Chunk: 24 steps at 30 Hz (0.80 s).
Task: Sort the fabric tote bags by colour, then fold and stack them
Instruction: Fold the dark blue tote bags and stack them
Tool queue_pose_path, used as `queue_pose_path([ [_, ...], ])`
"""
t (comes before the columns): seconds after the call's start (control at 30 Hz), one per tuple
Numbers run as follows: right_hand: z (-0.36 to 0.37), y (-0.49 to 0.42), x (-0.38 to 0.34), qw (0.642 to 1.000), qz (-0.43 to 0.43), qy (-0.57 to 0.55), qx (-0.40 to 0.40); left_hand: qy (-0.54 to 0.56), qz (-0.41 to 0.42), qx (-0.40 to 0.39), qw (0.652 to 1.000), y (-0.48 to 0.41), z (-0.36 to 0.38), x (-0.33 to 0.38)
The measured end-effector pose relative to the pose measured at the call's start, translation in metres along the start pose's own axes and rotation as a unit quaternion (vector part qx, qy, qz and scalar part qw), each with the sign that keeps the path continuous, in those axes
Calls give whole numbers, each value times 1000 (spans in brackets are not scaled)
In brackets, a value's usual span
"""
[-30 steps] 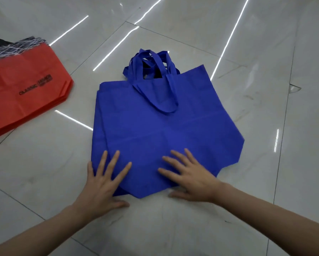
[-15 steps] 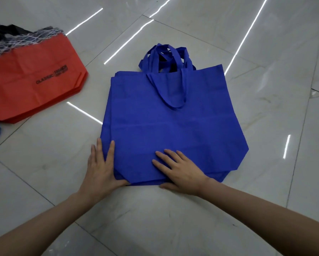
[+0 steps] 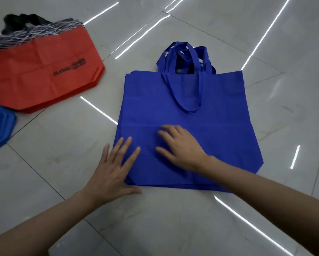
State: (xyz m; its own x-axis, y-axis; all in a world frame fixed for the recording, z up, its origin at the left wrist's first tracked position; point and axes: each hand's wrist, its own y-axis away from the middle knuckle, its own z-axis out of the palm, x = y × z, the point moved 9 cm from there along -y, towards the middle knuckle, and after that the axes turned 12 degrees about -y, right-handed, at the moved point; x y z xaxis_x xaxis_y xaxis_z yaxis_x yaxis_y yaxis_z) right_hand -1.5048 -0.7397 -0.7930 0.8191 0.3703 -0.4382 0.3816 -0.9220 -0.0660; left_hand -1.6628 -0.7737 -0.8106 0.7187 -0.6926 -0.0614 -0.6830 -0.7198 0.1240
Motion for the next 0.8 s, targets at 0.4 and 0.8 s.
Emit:
queue_pose_path([
  [0.4, -23, -190, 109, 971, 208, -8, -119, -36, 73, -3, 997, -18, 20, 1],
  [0.8, -16, -159, 98, 975, 179, -17, -130, -66, 128, 14, 989, -5, 22, 8],
])
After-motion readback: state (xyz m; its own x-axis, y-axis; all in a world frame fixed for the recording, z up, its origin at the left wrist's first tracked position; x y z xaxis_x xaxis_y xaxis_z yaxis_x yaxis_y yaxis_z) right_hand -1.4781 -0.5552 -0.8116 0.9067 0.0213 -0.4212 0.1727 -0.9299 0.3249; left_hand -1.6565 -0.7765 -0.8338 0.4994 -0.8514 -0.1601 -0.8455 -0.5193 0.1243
